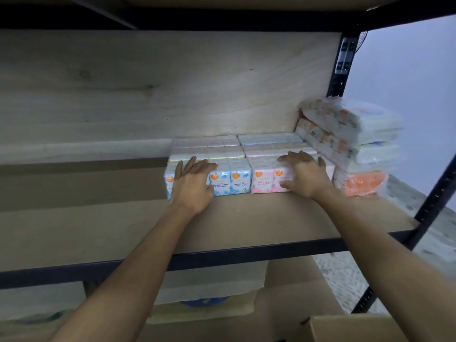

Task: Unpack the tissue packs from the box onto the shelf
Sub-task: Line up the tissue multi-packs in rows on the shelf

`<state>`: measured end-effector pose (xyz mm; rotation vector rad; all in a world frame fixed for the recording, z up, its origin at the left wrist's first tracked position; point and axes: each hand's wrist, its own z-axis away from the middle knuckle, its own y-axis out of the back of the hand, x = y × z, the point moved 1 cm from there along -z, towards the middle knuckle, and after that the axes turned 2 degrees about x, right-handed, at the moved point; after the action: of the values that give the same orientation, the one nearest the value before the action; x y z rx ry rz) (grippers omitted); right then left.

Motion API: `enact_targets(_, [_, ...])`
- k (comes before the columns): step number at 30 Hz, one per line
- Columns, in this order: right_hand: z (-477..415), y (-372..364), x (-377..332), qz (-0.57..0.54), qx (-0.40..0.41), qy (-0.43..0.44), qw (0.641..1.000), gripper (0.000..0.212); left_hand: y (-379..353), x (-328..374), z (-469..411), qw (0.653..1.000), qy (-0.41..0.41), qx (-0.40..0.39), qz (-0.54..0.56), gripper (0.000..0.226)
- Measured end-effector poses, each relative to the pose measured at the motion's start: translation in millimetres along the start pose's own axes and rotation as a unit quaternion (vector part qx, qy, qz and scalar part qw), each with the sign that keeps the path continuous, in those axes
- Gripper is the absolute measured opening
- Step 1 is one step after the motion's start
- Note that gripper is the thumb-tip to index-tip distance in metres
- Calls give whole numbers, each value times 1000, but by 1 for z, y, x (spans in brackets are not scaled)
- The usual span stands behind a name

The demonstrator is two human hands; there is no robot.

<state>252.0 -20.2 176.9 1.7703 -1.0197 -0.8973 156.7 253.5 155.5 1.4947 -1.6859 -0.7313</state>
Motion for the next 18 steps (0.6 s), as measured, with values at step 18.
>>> enact_targets(18, [122, 20, -42, -173, 29, -20, 984, 48, 34, 59, 80, 988, 35, -66, 135, 49])
